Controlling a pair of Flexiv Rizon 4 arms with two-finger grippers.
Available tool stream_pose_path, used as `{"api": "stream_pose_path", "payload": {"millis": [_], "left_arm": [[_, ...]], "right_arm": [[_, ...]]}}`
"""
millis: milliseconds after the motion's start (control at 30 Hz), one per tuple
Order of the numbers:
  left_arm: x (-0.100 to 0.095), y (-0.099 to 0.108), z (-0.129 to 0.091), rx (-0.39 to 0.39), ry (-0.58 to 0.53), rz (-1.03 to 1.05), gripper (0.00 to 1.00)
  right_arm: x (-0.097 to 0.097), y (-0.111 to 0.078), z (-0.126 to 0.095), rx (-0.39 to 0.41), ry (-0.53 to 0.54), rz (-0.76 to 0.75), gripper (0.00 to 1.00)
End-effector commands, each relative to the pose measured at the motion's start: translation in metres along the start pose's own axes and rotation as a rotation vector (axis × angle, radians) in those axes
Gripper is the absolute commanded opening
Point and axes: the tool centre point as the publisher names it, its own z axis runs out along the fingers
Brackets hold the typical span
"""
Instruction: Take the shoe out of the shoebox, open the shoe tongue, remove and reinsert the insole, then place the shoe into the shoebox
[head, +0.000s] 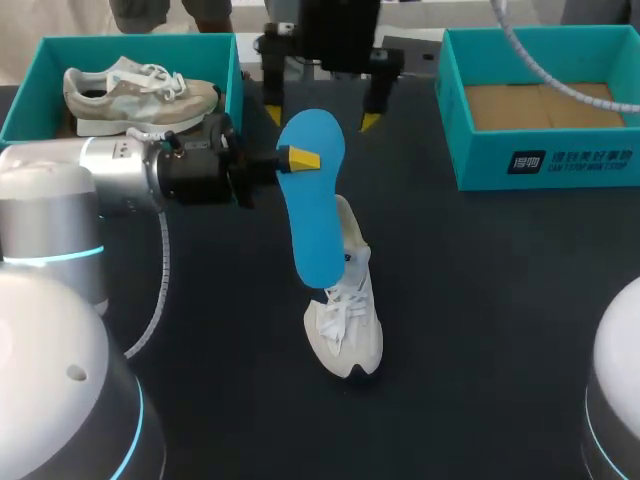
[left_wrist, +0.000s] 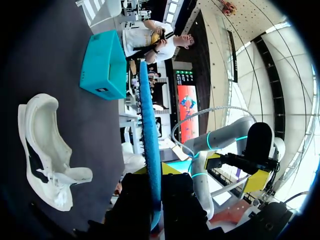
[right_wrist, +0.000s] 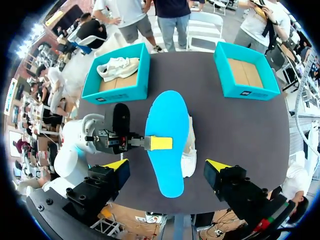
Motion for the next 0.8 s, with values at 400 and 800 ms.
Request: {"api": "stream_pose_path", "payload": {"millis": [400, 800], "left_arm": [[-0.001, 0.000, 0.000, 0.000, 0.001, 0.001, 0.00], [-0.001, 0.000, 0.000, 0.000, 0.001, 0.001, 0.00]], "right_arm": [[-0.066, 0.014, 0.018, 0.015, 0.550, -0.049, 1.00], [-0.075, 0.015, 0.031, 0.028, 0.860, -0.057, 1.00]]}}
